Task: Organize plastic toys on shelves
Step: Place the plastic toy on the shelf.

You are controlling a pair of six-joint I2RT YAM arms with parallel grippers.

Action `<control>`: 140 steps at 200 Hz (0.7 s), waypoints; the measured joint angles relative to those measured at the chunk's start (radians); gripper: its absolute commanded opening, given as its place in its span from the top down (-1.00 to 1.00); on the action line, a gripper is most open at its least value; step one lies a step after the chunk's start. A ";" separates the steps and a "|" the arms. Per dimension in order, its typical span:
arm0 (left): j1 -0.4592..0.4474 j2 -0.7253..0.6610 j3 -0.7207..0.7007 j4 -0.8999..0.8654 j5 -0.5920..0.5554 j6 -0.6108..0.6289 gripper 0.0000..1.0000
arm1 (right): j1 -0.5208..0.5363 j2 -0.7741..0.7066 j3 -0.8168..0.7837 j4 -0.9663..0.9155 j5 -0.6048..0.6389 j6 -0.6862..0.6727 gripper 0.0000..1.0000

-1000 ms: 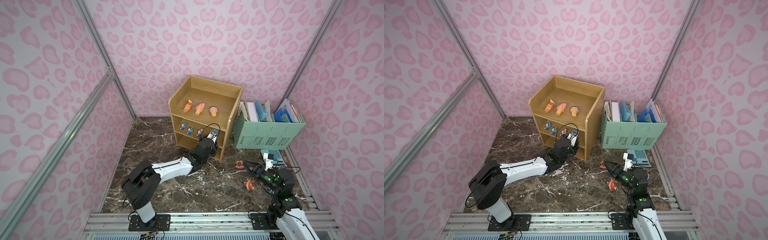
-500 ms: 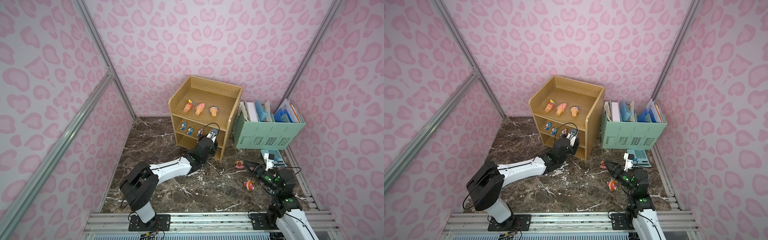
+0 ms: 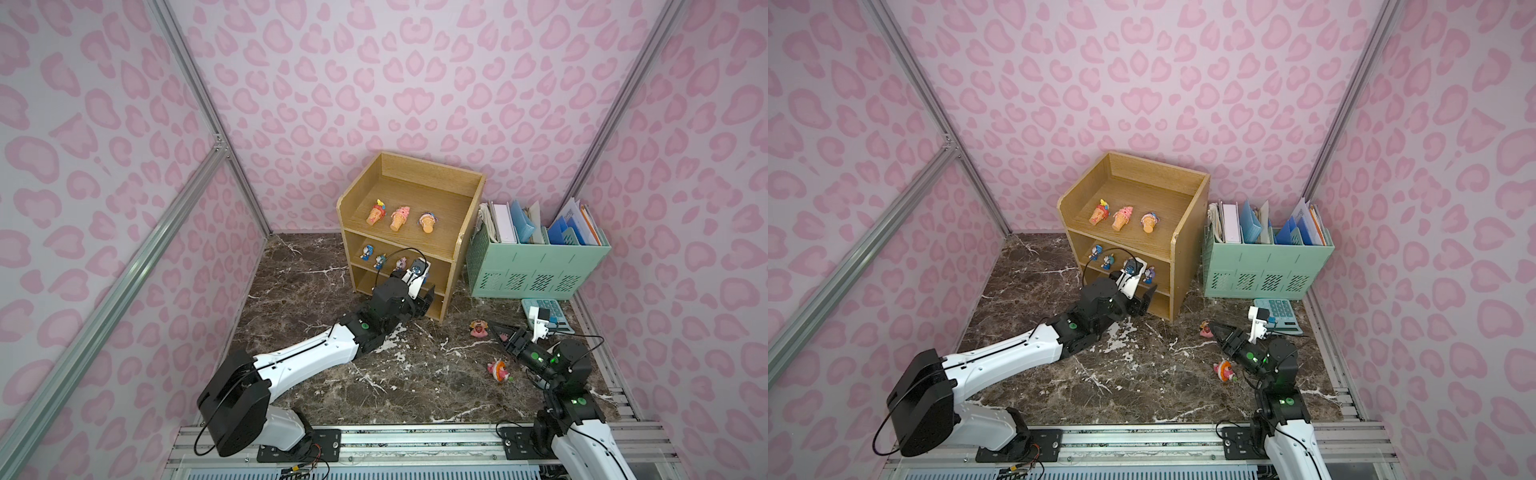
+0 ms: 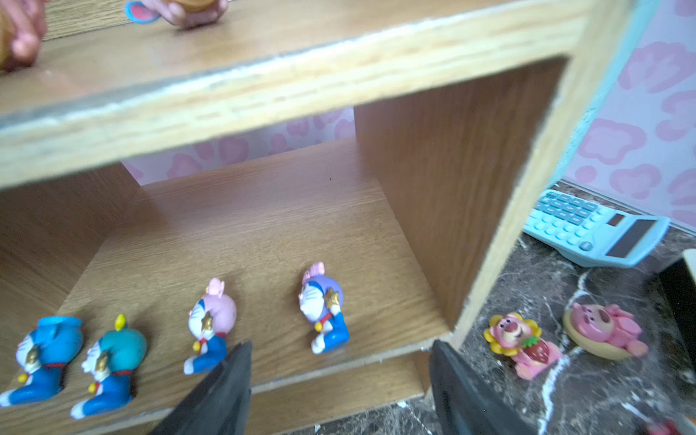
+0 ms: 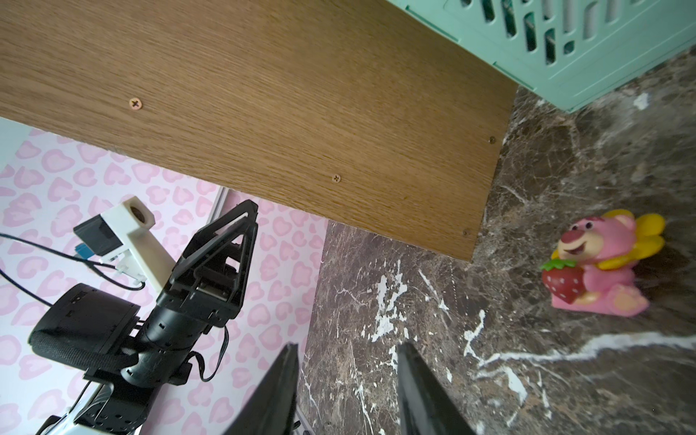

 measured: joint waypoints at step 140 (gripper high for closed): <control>0.524 -0.618 -0.434 -0.400 0.341 -0.668 -0.91 | 0.012 -0.003 0.043 -0.216 0.088 -0.465 0.07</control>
